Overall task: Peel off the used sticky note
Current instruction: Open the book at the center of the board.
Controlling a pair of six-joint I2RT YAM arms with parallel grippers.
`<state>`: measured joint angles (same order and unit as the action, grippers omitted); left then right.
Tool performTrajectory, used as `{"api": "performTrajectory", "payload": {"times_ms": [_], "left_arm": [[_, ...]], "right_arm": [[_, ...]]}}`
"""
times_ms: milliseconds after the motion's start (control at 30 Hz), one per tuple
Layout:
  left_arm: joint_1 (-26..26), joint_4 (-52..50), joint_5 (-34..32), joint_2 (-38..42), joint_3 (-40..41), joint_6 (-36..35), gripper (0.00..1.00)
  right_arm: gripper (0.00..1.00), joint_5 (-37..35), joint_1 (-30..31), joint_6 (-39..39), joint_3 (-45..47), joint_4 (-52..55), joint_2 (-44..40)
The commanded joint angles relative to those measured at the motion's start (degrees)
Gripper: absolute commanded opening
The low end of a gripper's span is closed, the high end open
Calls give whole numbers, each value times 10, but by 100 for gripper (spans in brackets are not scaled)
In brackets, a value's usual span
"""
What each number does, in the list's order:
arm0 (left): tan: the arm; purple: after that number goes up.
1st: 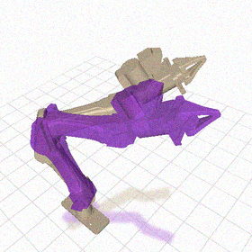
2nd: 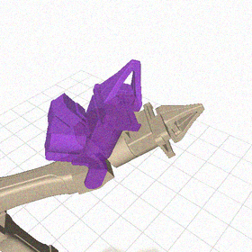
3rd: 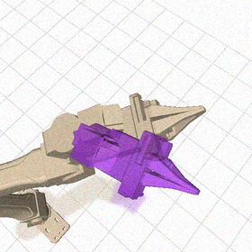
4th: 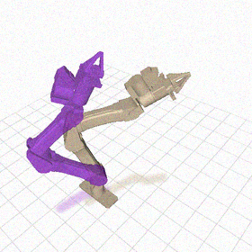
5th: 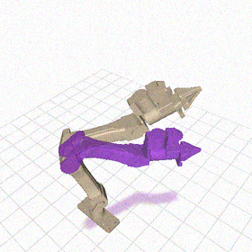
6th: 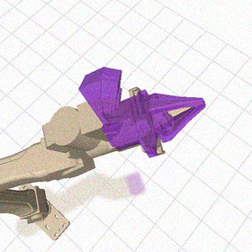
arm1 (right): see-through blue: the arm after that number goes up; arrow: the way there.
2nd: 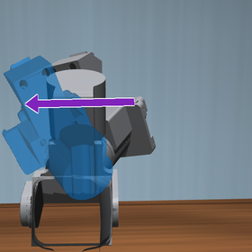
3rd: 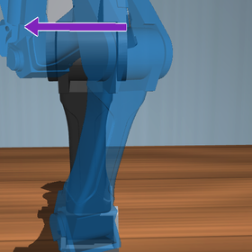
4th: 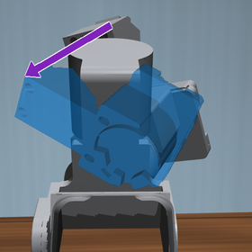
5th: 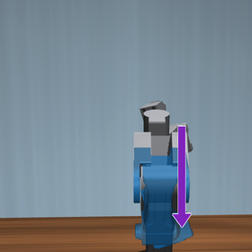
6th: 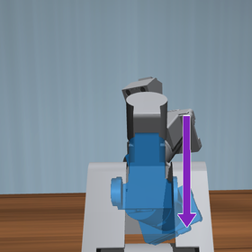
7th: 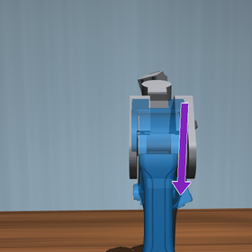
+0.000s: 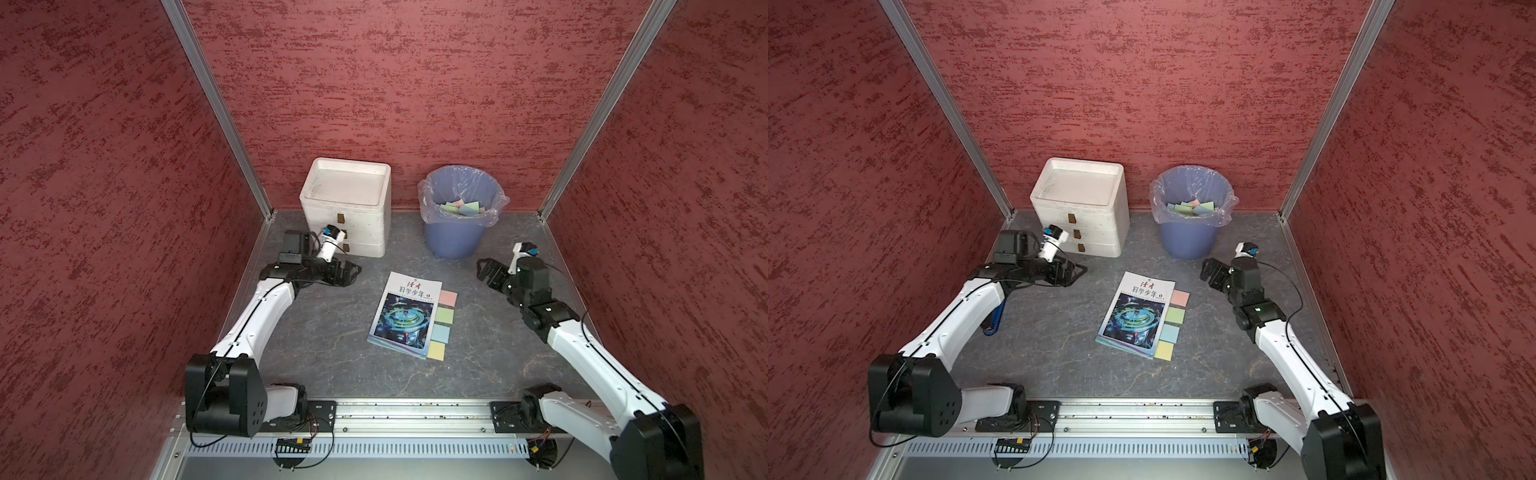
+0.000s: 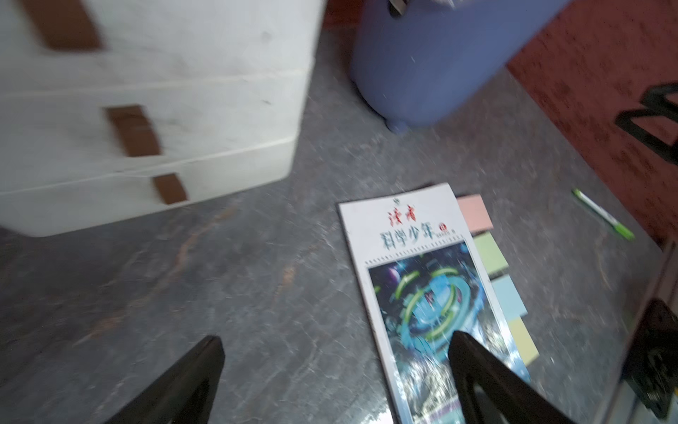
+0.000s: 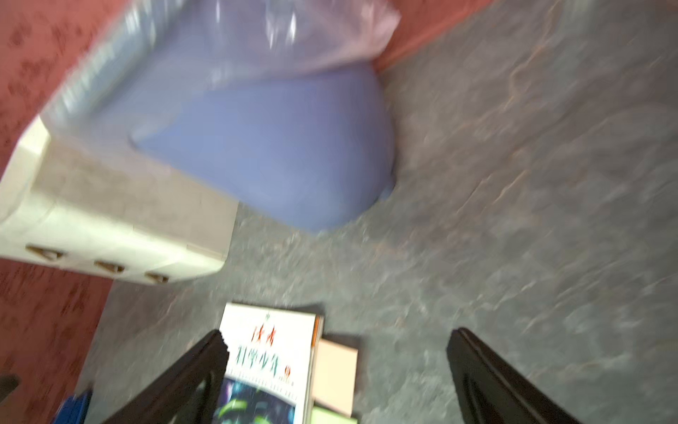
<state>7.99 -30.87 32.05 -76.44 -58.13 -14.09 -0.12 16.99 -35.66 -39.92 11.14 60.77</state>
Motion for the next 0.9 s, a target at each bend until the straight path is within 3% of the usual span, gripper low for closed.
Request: {"api": "performTrajectory", "payload": {"times_ms": [0,200,600,867], "left_arm": [[54,-63,-15,-43,-27,-34,100],[128,-48,-41,-157,-69,-31,100],[149,-42,-62,-266,-90,-40,83],[174,-68,-88,-311,-117,-51,70]], "right_arm": [[98,16,62,-69,1,44,25],[92,49,112,-109,-15,2,123],[84,128,112,-112,-66,-79,270],[82,127,112,-107,-104,-82,326]]}}
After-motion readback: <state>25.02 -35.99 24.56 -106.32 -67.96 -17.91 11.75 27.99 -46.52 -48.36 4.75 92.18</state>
